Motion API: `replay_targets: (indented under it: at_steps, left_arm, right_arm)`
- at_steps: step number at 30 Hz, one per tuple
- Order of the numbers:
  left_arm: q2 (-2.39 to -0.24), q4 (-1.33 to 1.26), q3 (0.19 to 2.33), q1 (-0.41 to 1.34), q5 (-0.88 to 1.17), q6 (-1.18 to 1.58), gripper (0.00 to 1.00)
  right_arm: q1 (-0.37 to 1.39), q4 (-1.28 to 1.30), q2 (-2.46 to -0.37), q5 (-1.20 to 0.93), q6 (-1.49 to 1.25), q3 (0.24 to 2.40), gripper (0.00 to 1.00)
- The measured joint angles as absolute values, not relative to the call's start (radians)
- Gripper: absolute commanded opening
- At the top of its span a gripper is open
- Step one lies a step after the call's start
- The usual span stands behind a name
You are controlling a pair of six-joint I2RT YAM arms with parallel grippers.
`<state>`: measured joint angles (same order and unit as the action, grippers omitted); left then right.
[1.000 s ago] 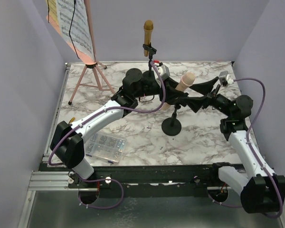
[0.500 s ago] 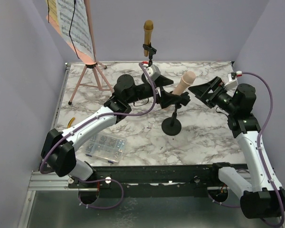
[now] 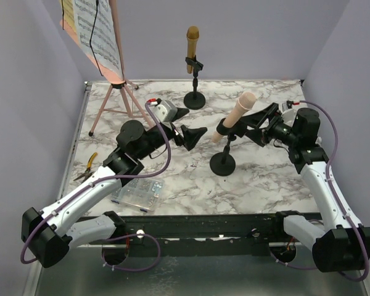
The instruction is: Set up the instrument practice props
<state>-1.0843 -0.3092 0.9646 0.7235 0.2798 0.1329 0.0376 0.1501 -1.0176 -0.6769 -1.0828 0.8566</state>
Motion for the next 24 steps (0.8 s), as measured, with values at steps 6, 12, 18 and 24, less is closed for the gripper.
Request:
replay_targets:
  at_steps: [6,12,18,24]
  left_arm:
    - [-1.049,-0.297,0.872,0.716,0.072,0.125,0.98]
    - [-1.032,-0.300,0.871,0.715,0.006,0.132,0.97]
    - [-1.029,-0.311,0.871,0.715,0.004,0.142,0.97]
    - [-1.029,-0.312,0.871,0.715,-0.001,0.142,0.96]
  right_arm:
    - [0.038,0.129,-1.038,-0.726,-1.108,0.856,0.75]
    - [0.039,0.083,-1.050,-0.763,-1.137,0.817,0.67]
    - [0.049,0.037,-1.069,-0.787,-1.145,0.817,0.52]
    - [0.053,0.030,-1.060,-0.787,-1.143,0.811,0.37]
